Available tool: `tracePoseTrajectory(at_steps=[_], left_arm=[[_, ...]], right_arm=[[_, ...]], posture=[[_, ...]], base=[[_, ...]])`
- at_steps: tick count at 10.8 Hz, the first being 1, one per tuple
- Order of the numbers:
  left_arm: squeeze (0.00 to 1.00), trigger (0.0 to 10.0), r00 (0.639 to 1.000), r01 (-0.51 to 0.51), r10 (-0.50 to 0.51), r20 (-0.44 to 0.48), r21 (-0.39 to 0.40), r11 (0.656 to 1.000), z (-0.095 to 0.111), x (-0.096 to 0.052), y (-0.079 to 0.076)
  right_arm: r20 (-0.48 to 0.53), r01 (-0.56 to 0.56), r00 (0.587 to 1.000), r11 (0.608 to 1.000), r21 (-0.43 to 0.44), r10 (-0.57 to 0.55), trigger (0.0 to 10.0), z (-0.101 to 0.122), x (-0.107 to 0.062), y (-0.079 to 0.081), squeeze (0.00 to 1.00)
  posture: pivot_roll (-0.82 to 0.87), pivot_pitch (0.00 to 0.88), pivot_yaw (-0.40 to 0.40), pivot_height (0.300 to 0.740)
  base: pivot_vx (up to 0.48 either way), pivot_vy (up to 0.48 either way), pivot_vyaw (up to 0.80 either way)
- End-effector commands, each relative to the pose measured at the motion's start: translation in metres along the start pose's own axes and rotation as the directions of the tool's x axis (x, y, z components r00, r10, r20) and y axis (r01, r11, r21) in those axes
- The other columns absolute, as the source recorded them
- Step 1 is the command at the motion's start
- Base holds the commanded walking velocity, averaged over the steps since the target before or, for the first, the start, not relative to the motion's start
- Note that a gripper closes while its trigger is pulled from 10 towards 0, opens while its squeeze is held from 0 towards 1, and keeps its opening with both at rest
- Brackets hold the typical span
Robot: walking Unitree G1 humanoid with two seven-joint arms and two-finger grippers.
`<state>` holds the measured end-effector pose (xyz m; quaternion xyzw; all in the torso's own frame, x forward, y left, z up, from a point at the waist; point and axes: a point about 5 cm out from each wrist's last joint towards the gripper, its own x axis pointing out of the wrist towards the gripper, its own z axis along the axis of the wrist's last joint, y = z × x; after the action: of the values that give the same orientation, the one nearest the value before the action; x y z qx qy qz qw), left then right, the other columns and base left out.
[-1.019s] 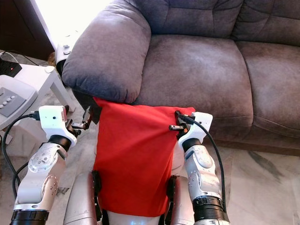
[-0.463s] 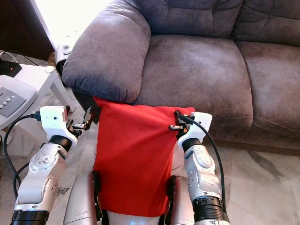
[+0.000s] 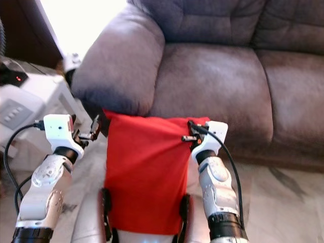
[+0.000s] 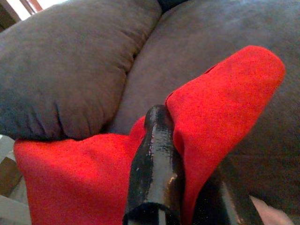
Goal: Move the pillow to the sofa from floor
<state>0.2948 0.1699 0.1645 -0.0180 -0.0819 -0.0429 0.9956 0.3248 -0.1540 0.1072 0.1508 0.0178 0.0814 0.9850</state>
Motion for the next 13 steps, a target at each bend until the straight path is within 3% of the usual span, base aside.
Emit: tracePoseTrajectory(at_steps=[1, 6, 9, 13], left_arm=[[0.0, 10.0, 1.0, 0.001, -0.001, 0.008, 0.004, 1.0, 0.0007, -0.0022, 0.0006], [0.0, 10.0, 1.0, 0.002, -0.002, 0.006, 0.003, 1.0, 0.0004, -0.0024, 0.0006], [0.0, 10.0, 0.999, -0.039, 0.04, 0.005, -0.086, 0.996, 0.0023, 0.0002, 0.006], [0.0, 10.0, 0.999, -0.032, 0.032, 0.0, -0.087, 0.996, 0.0015, -0.0005, 0.0057]], right_arm=[[0.093, -0.002, 0.996, 0.999, -0.035, 0.005, 10.0, 0.0218, 0.0024, -0.0013, 0.0], [0.091, -0.001, 0.996, 1.0, -0.021, 0.003, 10.0, 0.021, 0.0023, -0.0011, 0.0], [0.079, -0.006, 0.997, 1.0, -0.014, 0.007, 10.0, 0.0195, 0.0024, -0.0009, 0.0], [0.039, -0.085, 0.995, 0.996, -0.029, 0.086, 10.0, 0.0145, 0.0023, 0.0067, 0.0]], posture=[[0.1, 0.132, -0.06, 0.647], [0.11, 0.135, -0.061, 0.732], [0.1, 0.136, -0.06, 0.74], [0.11, 0.137, -0.06, 0.74]], base=[[0.0, 0.0, 0.0], [0.0, 0.0, 0.0], [0.0, 0.0, 0.0], [0.0, 0.0, 0.0]])
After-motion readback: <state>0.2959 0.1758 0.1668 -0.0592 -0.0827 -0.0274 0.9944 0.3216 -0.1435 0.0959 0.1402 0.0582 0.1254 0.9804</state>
